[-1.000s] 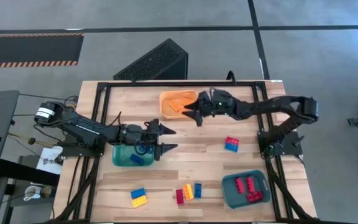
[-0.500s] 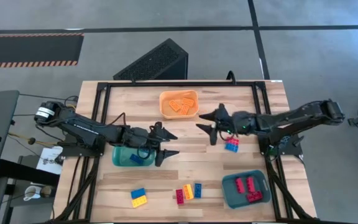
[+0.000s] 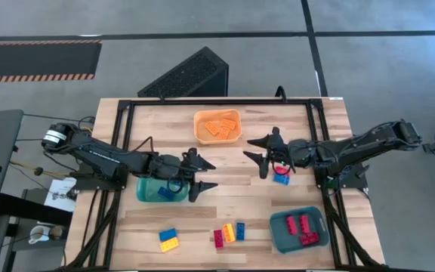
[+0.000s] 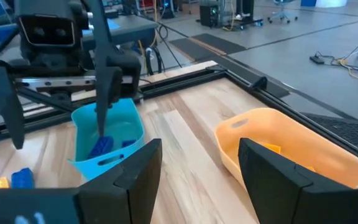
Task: Sort & place blocks by color
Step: Put the blue game piece into the green bin
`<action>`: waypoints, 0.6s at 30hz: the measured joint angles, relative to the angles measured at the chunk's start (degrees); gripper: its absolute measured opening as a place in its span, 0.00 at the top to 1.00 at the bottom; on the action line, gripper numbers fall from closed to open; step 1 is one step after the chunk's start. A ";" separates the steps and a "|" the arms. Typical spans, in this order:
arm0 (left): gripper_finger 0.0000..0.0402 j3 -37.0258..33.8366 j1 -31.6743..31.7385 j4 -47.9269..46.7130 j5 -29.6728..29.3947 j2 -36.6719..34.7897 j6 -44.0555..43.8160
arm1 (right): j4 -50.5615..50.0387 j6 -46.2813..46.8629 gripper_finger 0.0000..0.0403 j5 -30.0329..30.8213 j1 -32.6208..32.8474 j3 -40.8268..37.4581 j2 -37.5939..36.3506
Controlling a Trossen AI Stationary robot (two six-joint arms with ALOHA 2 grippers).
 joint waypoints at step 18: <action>0.23 -0.02 0.00 -2.73 0.08 0.00 2.53 | 0.57 0.54 0.42 -0.33 1.67 0.02 -0.44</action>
